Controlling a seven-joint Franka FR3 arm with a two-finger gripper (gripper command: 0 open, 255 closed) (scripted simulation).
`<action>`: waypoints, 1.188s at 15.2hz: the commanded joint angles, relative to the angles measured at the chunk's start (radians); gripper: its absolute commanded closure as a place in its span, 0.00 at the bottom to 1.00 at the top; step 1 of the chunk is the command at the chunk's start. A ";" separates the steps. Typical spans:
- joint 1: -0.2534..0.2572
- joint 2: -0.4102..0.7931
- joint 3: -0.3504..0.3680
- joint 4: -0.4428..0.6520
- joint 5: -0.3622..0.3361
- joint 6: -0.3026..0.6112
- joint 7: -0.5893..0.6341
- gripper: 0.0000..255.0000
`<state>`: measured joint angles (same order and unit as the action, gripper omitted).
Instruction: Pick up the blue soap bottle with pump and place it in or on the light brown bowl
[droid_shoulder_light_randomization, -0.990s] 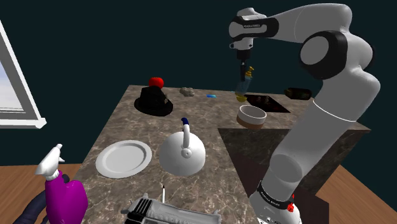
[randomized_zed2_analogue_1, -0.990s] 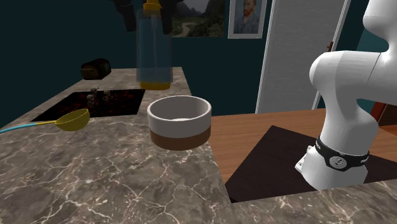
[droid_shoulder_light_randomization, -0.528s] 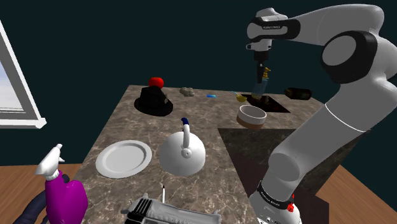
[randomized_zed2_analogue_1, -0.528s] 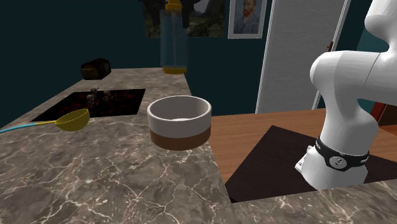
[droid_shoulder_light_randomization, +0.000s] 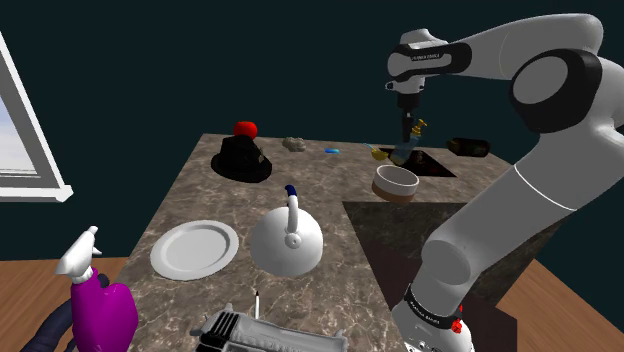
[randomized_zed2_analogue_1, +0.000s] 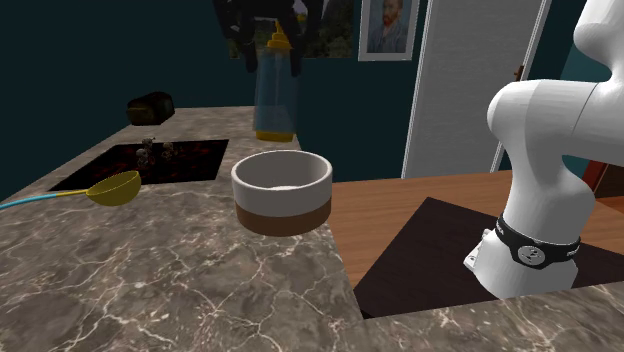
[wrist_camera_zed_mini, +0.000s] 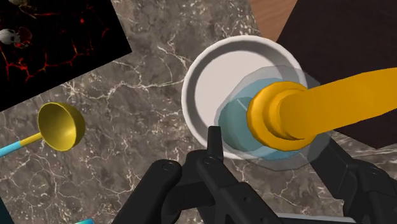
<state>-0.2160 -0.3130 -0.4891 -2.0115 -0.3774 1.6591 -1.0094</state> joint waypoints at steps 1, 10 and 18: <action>-0.001 0.000 -0.004 -0.026 -0.002 0.027 0.005 1.00; -0.006 0.005 -0.018 -0.120 -0.011 0.124 0.026 1.00; -0.006 0.005 -0.018 -0.120 -0.011 0.124 0.026 0.00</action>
<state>-0.2220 -0.3076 -0.5070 -2.1318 -0.3888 1.7833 -0.9837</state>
